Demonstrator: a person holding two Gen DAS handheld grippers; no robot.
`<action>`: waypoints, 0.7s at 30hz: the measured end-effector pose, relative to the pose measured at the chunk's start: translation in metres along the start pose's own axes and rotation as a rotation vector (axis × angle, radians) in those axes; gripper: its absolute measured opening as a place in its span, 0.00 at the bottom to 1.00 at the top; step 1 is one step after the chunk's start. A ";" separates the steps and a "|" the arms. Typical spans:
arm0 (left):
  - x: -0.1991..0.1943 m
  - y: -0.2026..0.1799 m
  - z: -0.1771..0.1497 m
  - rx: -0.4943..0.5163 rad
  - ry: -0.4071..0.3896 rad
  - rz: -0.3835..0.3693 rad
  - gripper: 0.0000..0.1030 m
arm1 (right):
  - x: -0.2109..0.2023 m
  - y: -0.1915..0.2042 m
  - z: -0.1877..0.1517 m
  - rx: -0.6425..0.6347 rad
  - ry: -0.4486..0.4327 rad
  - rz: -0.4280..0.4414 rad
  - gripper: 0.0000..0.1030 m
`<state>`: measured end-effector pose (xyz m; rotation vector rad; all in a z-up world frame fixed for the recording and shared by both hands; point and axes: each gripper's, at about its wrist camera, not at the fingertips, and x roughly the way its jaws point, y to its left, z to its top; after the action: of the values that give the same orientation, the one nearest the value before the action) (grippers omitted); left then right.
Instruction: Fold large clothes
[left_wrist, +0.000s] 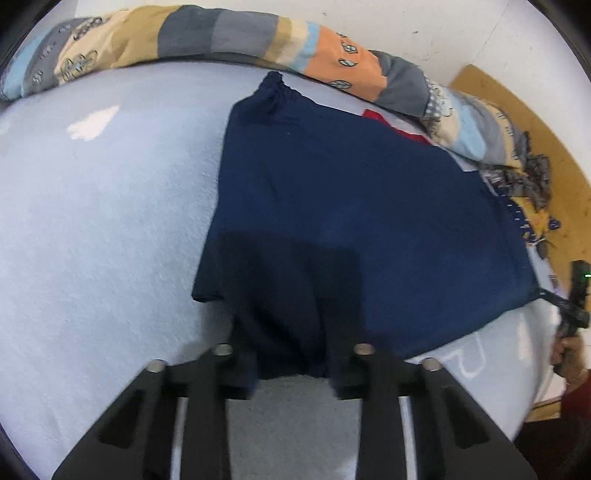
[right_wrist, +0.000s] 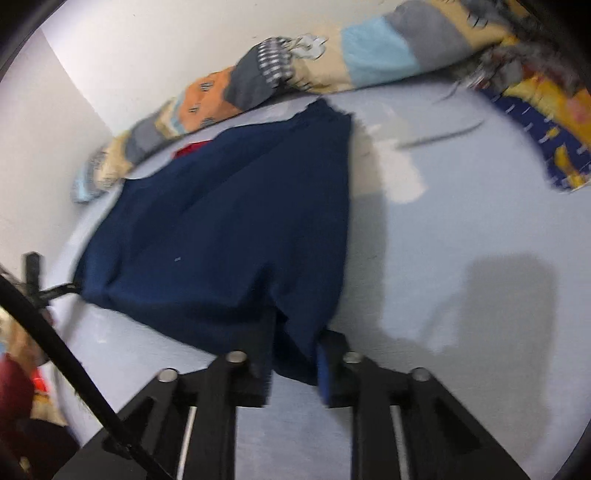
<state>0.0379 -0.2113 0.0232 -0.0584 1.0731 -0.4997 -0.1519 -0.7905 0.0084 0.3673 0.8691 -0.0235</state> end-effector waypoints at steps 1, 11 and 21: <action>0.000 -0.002 0.000 0.008 0.003 0.027 0.19 | -0.003 0.002 0.000 -0.018 -0.005 -0.065 0.03; -0.001 -0.010 0.000 0.093 0.006 0.107 0.17 | -0.051 -0.039 -0.011 0.061 -0.121 -0.042 0.82; -0.005 -0.008 -0.001 0.083 -0.015 0.087 0.17 | 0.001 0.042 -0.014 -0.246 0.006 -0.119 0.09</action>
<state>0.0322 -0.2159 0.0287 0.0577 1.0349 -0.4643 -0.1543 -0.7470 0.0121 0.0850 0.8879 -0.0252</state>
